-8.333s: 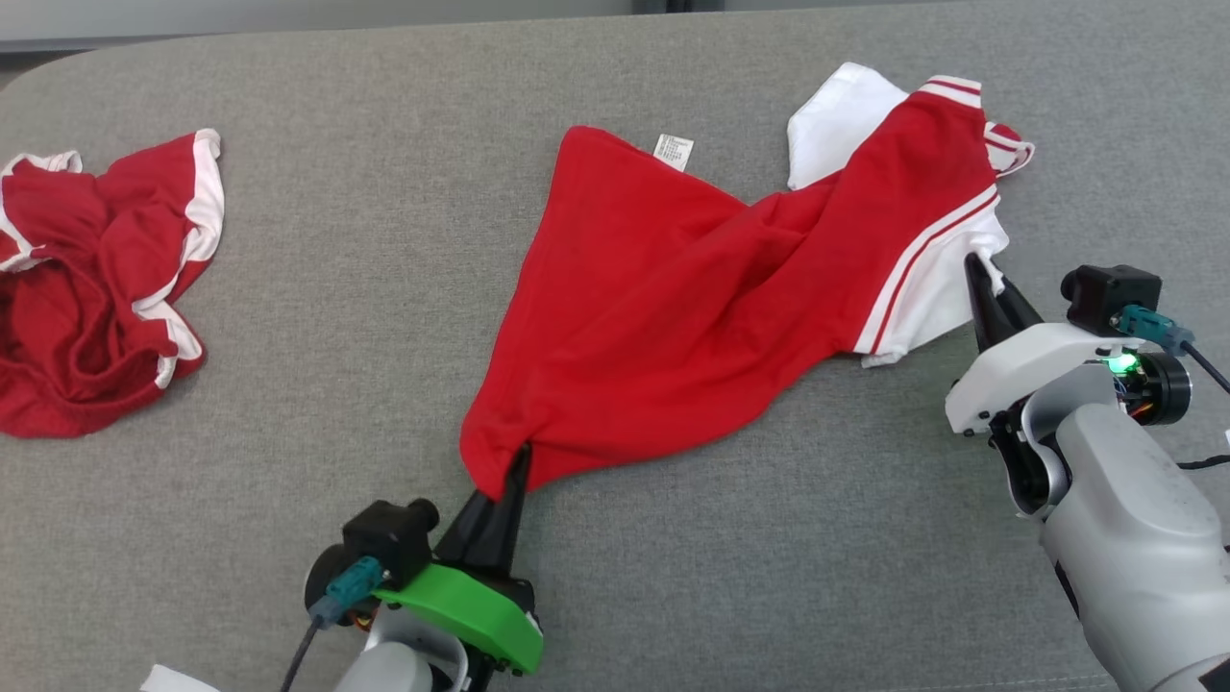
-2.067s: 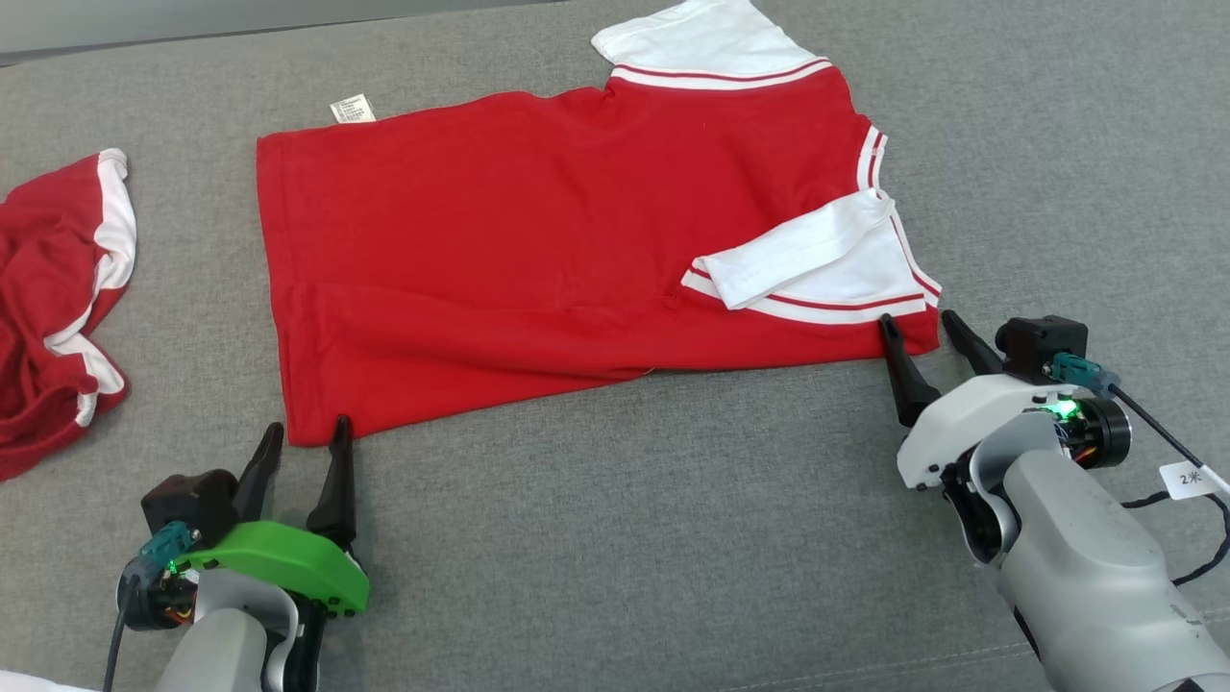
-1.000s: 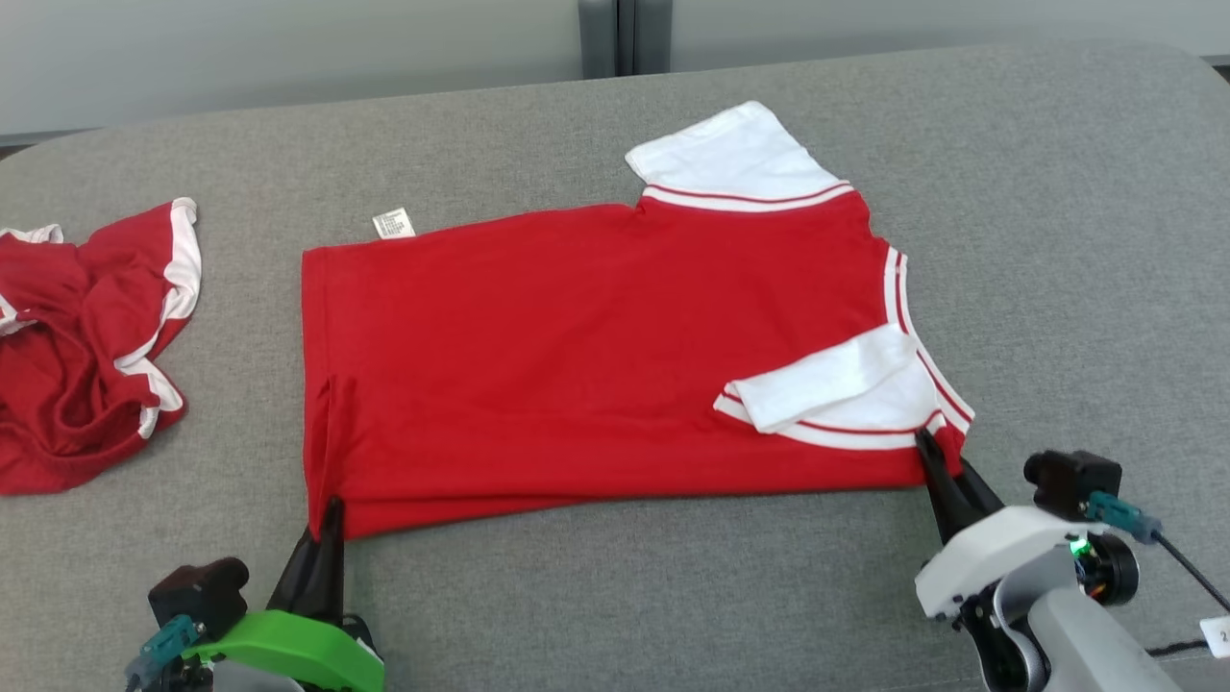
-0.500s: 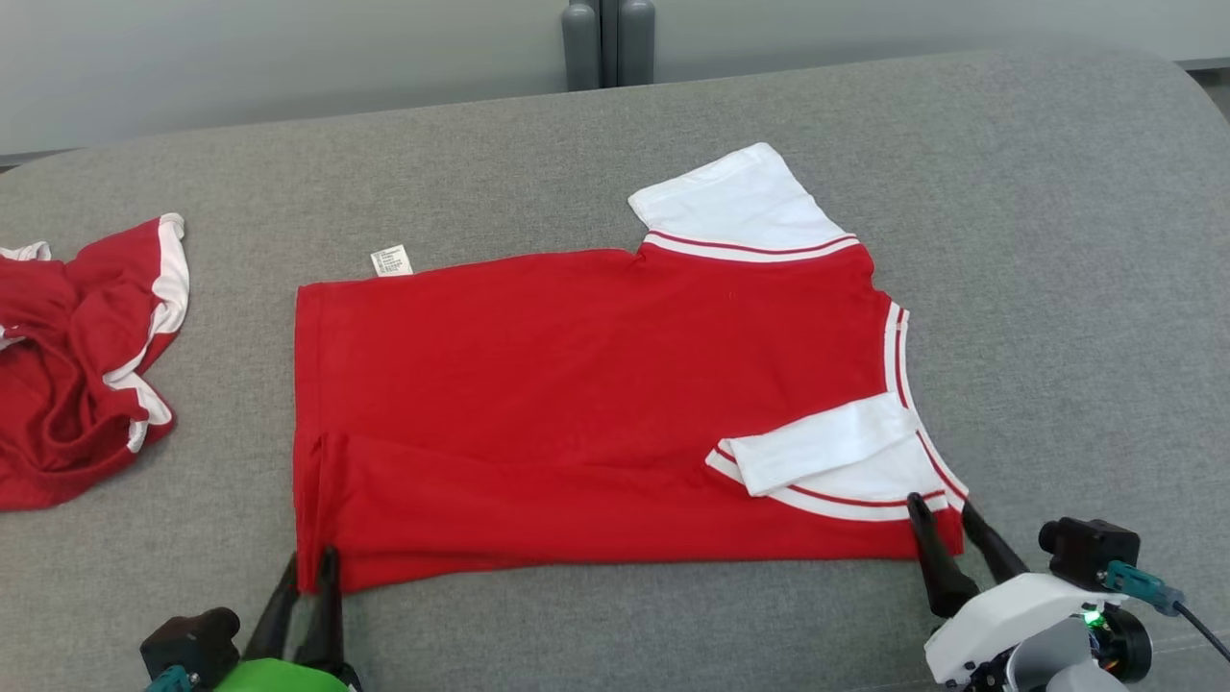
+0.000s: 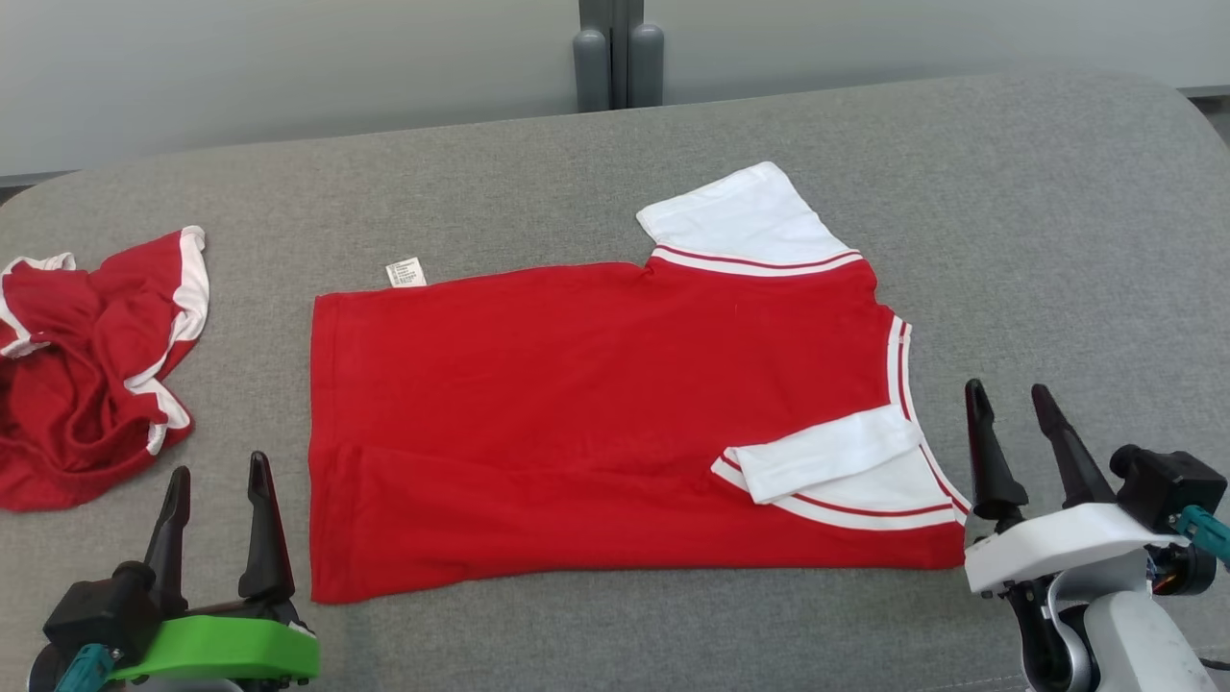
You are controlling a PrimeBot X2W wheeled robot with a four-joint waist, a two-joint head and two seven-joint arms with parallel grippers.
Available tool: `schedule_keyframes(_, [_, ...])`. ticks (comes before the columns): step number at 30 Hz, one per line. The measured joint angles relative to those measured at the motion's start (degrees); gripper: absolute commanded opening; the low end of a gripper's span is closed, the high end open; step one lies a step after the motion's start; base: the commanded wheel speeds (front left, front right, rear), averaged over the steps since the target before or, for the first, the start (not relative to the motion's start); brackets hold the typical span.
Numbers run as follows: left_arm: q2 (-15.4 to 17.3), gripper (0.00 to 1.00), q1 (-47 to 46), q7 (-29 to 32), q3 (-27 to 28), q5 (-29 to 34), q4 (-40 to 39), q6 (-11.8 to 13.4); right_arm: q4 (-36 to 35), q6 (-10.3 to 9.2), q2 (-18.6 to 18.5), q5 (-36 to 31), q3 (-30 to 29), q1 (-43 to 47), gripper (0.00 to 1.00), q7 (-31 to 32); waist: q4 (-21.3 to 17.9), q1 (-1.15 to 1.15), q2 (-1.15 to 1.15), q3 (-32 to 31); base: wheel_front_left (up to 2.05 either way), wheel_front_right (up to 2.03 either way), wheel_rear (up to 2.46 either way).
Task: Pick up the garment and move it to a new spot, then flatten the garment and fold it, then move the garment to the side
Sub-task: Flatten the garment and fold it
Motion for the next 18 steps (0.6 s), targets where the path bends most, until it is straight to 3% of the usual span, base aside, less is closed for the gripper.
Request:
schedule_keyframes(8, [-1.5,1.0,-0.4,0.0,3.8,5.4,-2.4,0.4,-3.3,0.0,1.3,-3.5,0.6,-1.0,1.0,-1.3,0.9,0.0,0.0,-1.1,0.0,0.0,0.0])
schedule_keyframes(18, [-2.4,1.0,-2.4,0.0,4.4,10.3,0.3,0.3,-4.8,0.0,3.8,-9.0,3.9,-1.4,1.0,-1.7,1.4,0.0,0.0,-1.9,0.0,0.0,0.0])
